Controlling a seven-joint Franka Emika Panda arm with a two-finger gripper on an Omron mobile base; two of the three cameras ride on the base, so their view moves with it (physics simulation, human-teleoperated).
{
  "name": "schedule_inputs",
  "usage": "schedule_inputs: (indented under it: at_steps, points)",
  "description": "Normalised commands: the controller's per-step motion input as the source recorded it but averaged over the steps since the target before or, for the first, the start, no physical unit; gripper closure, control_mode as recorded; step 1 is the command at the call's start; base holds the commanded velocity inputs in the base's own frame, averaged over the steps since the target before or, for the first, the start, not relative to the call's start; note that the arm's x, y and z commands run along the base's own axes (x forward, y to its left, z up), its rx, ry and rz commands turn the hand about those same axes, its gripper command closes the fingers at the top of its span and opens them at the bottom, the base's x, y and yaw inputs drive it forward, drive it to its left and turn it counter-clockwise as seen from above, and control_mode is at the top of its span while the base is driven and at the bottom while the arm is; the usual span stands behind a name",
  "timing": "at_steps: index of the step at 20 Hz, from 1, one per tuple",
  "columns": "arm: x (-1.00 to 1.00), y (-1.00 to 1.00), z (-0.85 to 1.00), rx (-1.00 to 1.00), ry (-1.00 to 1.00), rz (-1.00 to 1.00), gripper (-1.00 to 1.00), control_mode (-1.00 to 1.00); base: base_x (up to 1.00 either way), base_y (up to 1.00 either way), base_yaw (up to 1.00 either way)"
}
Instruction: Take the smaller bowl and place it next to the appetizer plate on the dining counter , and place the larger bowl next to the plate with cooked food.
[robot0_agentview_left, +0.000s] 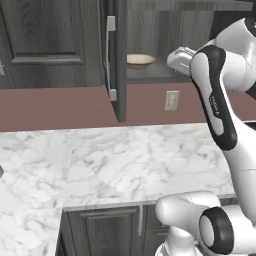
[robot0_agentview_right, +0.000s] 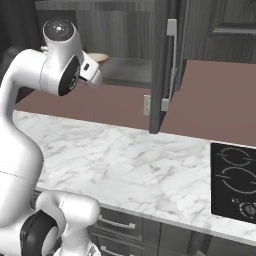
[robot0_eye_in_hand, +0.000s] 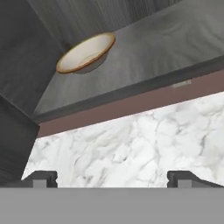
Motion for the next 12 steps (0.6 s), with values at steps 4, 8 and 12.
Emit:
schedule_inputs:
  at_steps: [4,8,12]
  points:
    - [0.66,0.26,0.00,0.05,-0.15,0.05,-1.00,-1.00,0.00,0.00,0.00]
    - [0.69,0.09,0.00,0.06,-0.16,0.05,-1.00,-1.00,0.00,0.00,0.00]
    - [0.77,0.00,-0.02,0.08,-0.04,0.06,-1.00,-1.00,0.00,0.00,0.00]
